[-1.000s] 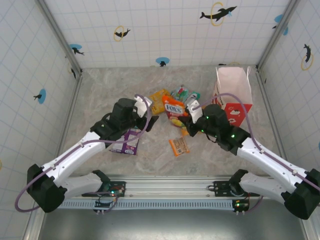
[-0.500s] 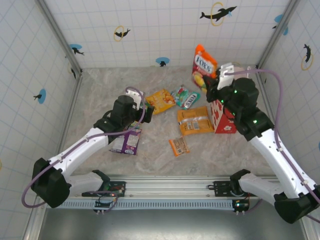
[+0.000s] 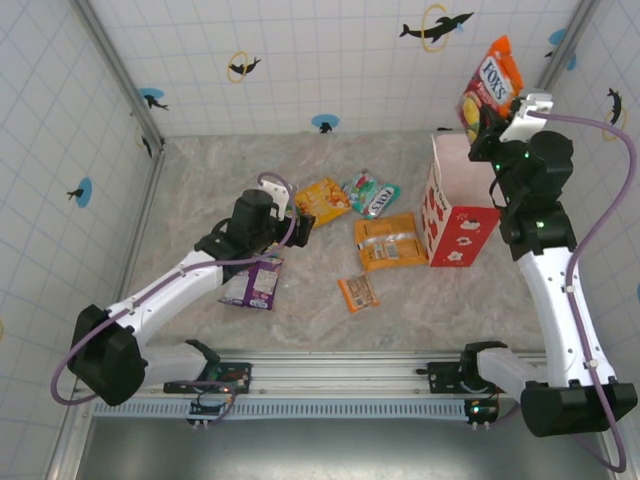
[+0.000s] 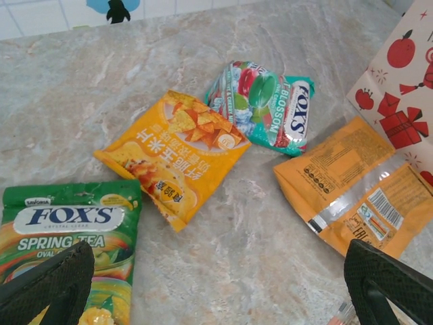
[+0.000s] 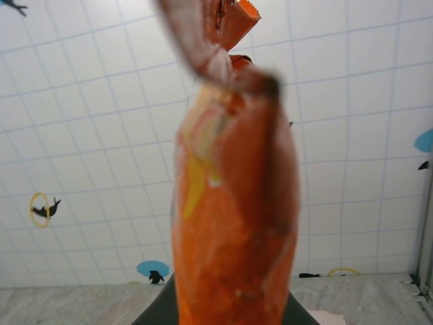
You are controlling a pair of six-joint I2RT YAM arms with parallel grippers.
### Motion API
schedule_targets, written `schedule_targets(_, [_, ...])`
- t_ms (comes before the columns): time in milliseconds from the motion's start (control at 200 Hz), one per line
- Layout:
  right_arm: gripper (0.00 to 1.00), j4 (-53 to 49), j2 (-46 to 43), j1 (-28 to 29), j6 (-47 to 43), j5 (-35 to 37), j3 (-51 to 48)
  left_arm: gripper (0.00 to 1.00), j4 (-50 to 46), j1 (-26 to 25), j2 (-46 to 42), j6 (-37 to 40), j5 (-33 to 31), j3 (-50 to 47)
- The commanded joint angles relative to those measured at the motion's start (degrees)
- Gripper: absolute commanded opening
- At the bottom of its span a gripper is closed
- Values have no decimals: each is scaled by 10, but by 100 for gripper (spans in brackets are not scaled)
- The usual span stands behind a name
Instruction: Place the snacks into the paper bag
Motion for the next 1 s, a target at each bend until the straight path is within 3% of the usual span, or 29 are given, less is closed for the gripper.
schedule_targets(0, [6, 52, -9, -6, 7, -20, -41, 97, 12, 1, 10, -14, 16, 10])
schedule_targets(175, [6, 55, -25, -6, -13, -25, -118, 96, 10, 1, 18, -15, 26, 14])
schedule_targets(555, [13, 84, -24, -6, -34, -11, -182, 95, 8, 1, 21, -21, 32, 14])
schedule_targets(751, [40, 66, -22, -6, -31, -26, -171, 94, 9, 1, 24, -25, 43, 15])
schedule_targets(996, [47, 22, -47, -6, -32, -36, -151, 89, 6, 1, 28, -26, 71, 15])
